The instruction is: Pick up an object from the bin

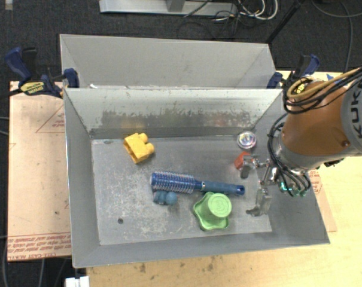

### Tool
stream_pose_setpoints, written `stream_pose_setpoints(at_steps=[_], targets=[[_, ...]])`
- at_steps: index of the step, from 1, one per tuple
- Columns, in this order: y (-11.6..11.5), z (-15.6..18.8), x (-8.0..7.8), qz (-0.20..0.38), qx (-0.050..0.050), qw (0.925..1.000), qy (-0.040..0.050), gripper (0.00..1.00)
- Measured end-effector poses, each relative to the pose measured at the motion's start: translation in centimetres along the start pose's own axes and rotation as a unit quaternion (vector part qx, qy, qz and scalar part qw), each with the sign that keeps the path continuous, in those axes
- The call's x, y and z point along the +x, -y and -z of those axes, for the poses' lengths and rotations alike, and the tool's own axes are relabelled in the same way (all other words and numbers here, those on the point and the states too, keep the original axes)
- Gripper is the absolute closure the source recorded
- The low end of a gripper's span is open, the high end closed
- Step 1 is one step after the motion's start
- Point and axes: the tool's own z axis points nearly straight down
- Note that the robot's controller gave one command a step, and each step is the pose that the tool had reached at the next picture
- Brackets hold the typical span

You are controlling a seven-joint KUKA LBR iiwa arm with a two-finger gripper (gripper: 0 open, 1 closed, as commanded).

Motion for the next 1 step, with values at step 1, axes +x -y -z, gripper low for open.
stream_pose_setpoints(at_steps=[1], targets=[[-7.99,-7.14,0.37,0.018,0.0,0.9998,0.0053,0.0]])
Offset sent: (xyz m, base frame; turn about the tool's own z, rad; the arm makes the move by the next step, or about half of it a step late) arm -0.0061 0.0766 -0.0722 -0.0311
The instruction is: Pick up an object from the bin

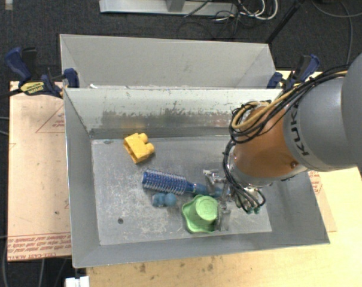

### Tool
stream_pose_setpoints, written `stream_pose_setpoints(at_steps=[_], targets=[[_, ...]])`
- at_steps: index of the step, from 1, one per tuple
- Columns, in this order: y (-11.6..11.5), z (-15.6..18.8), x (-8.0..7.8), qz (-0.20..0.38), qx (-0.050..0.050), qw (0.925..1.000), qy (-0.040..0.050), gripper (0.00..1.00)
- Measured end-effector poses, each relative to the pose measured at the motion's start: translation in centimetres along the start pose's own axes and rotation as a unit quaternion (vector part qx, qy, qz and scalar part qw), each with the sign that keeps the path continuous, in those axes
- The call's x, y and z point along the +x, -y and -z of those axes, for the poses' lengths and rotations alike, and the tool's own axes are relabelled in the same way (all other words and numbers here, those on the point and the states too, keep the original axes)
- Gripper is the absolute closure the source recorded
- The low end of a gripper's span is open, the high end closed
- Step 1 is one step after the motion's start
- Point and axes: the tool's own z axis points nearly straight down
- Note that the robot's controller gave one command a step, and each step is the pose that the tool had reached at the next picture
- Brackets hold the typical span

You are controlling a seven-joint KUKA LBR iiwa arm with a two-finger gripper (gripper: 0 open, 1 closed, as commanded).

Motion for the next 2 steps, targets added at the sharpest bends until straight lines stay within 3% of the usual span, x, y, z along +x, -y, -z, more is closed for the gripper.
stream_pose_setpoints(at_steps=[1,2], targets=[[-6.0,1.49,-2.09,-0.014,-0.001,0.9999,0.0003,0.0],[-5.67,1.45,-1.99,-0.016,0.0,0.9999,-0.0013,1.0]])
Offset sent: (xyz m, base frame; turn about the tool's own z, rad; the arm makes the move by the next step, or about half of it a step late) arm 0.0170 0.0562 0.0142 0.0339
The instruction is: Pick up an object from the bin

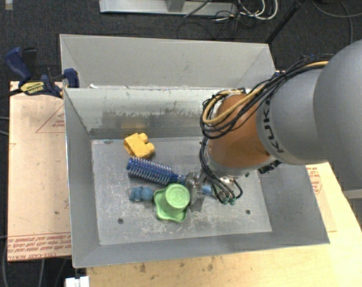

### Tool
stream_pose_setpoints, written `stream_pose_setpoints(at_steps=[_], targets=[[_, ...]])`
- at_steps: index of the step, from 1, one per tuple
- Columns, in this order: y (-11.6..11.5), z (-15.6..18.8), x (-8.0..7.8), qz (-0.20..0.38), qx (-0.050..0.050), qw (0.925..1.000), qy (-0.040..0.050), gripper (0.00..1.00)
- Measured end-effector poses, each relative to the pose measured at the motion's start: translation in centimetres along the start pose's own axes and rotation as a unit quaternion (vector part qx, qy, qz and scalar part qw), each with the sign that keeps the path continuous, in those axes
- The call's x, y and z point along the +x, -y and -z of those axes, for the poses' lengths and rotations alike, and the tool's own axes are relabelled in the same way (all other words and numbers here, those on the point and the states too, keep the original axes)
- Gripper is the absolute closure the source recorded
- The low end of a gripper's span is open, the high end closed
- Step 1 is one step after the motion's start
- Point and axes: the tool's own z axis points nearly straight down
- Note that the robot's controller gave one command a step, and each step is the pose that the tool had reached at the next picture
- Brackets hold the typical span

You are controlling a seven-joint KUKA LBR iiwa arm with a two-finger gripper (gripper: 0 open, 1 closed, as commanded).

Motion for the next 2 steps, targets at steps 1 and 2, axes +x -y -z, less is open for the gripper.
stream_pose_setpoints(at_steps=[1,2], targets=[[0.0,-0.1,0.0,0.0,0.0,1.0,-0.0005,0.0],[4.4,4.0,-5.8,-0.069,0.001,0.9976,0.0034,0.0]])
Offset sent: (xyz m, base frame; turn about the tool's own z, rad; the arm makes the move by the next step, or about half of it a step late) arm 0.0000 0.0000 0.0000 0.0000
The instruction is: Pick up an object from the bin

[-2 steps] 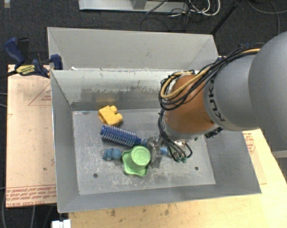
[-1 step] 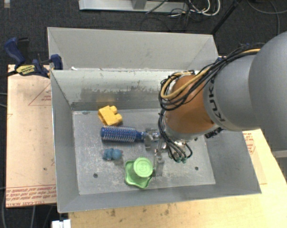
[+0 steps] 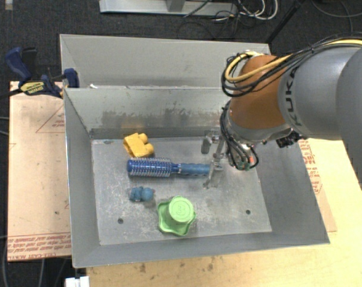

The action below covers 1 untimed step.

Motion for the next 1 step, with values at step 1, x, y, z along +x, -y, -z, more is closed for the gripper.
stream_pose_setpoints(at_steps=[1], targets=[[-1.51,-5.89,-2.87,0.035,-0.001,0.9994,-0.0037,0.0]])
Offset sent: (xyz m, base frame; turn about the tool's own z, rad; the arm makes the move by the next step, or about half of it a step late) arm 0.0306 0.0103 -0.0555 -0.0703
